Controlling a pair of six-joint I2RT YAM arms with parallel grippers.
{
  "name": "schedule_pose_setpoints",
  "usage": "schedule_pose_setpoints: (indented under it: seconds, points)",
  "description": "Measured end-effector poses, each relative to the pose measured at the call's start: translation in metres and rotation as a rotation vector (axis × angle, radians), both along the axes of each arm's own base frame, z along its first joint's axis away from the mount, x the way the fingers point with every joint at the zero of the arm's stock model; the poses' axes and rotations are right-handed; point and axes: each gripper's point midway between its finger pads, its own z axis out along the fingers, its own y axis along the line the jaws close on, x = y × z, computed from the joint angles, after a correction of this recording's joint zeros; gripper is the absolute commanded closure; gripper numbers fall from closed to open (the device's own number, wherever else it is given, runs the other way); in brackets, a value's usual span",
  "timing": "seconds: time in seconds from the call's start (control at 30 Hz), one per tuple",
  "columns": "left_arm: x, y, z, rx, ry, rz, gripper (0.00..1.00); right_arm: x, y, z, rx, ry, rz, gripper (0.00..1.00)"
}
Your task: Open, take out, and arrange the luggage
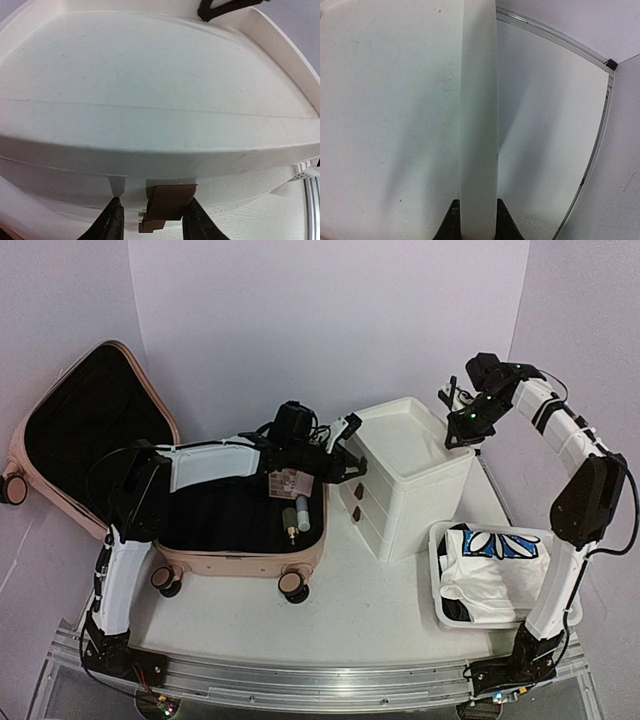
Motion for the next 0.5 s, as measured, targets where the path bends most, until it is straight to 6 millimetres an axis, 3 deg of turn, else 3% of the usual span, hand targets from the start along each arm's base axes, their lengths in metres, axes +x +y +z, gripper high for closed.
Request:
schedule_pose_setpoints:
  seconds: [0.3, 0.5]
  points:
    - [-0.004, -0.006, 0.001, 0.011, -0.021, 0.003, 0.95, -0.001, -0.005, 0.0, -0.008, 0.0, -0.031, 1.0]
    - [-0.006, -0.002, 0.002, 0.021, -0.054, 0.027, 1.0, 0.001, -0.013, -0.001, -0.02, 0.001, -0.076, 1.0]
